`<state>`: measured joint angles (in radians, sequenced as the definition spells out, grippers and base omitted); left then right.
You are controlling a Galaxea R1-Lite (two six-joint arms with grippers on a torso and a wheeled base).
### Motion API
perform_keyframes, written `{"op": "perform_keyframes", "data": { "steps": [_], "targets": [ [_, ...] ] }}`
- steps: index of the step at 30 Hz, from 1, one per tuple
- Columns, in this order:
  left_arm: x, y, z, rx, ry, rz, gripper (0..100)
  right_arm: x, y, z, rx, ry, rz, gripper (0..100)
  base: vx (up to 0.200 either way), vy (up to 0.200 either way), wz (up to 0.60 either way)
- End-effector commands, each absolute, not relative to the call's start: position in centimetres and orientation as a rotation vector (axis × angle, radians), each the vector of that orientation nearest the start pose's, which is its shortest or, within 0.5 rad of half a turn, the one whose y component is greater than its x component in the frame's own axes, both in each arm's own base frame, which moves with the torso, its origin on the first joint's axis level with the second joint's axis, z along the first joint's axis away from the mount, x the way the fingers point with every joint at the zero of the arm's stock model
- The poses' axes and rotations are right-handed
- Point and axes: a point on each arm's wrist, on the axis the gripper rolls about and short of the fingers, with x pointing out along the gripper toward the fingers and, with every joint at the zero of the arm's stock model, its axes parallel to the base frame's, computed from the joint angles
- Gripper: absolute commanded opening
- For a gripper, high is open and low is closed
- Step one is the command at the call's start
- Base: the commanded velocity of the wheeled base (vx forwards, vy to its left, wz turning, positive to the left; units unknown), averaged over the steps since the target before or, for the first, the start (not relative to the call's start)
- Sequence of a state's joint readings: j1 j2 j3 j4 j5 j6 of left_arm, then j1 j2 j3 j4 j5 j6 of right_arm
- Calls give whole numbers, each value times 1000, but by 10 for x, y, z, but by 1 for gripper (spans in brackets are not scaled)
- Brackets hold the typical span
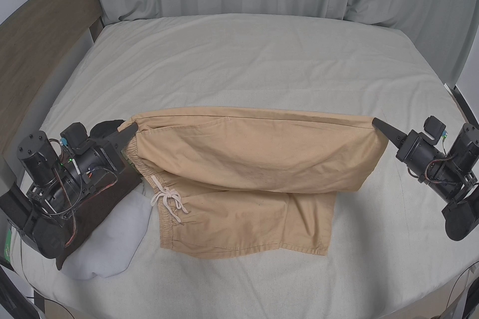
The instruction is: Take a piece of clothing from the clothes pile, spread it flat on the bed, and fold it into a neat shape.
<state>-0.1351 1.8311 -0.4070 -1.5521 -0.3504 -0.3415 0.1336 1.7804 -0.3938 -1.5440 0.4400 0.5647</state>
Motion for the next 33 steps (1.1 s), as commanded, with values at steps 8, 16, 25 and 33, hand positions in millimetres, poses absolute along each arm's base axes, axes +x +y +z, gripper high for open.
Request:
{"op": "perform_keyframes", "data": {
  "steps": [8,16,25,33],
  "targets": [
    [274,-45,142,-319,-47,-501,0,265,46,152,520,4,605,0,0,0,0],
    [304,-49,142,-317,-90,-490,0,279,54,166,484,-71,632,0,0,0,0],
    [327,-52,141,-321,-124,-461,0,305,57,158,486,-69,624,0,0,0,0],
    [349,-57,125,-324,-111,-442,0,337,60,150,482,-91,623,0,0,0,0]
  ]
}}
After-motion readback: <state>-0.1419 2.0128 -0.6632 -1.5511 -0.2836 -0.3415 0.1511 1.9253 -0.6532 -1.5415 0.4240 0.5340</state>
